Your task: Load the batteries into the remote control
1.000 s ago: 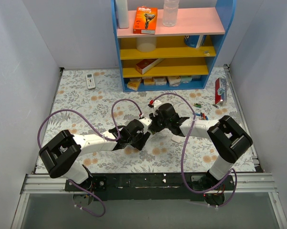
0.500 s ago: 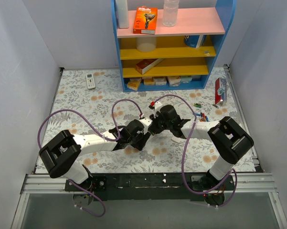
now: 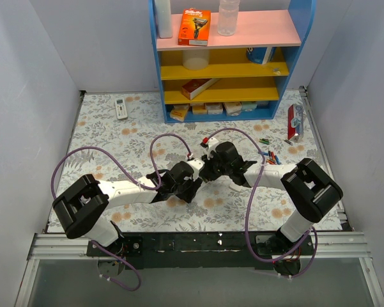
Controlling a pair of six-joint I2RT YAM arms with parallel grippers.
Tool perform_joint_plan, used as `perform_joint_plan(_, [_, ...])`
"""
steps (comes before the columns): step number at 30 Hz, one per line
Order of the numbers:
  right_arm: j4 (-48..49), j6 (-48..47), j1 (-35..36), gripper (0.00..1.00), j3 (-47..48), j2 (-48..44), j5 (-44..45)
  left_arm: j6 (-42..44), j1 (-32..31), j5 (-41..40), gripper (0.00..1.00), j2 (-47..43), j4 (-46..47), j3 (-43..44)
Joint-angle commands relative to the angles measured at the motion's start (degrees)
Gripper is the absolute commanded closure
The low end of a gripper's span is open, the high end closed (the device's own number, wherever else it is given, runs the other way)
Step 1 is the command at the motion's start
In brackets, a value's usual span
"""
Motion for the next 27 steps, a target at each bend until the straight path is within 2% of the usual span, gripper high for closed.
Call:
perform_joint_plan(1, [-5.56, -0.65, 0.10, 0.99, -1.92, -1.32, -1.22, -1.17, 0.19, -3.49, 0.66, -0.22, -0.09, 1.23])
perform_joint_plan(17, [-8.37, 3.65, 0.10, 0.96, -0.96, 5.01, -5.71, -1.17, 0.19, -2.71, 0.66, -2.06, 2.01, 0.44])
perform_joint_plan(27, [-15.23, 6.82, 0.10, 0.92, -0.08, 6.33, -6.85, -1.52, 0.19, -3.67, 0.65, -2.68, 2.37, -0.26])
